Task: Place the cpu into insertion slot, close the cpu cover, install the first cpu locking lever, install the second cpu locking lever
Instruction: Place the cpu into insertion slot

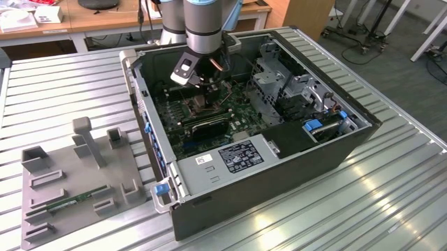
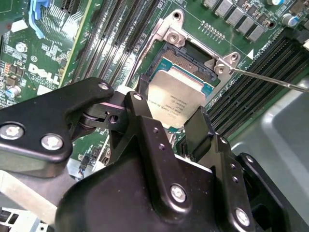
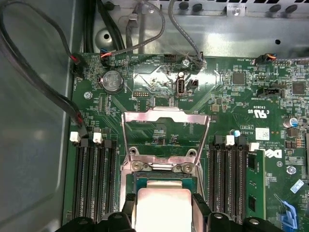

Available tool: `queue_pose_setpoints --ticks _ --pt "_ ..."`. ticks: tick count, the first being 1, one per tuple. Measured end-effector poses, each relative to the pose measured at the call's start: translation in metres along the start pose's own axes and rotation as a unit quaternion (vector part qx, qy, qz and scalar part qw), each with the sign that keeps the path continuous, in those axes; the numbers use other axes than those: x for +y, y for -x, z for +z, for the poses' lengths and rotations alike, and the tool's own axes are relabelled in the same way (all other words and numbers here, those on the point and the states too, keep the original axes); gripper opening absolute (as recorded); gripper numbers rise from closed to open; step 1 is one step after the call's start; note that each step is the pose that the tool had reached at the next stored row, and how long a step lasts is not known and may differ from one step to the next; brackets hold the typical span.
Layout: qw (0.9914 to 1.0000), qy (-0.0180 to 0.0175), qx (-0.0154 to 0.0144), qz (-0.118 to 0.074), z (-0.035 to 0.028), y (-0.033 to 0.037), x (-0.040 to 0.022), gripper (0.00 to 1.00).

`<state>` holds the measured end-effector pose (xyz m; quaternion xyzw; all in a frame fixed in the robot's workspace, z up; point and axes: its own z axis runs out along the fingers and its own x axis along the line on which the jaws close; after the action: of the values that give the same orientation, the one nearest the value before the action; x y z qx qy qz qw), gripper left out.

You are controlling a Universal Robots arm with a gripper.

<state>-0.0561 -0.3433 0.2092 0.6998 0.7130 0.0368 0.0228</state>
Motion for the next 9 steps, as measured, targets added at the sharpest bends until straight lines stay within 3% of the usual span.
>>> queue_pose_setpoints --ticks 9 --pt "1.00000 -0.0003 0.0000 0.000 0.0050 0.0001 -0.0020 0.54"
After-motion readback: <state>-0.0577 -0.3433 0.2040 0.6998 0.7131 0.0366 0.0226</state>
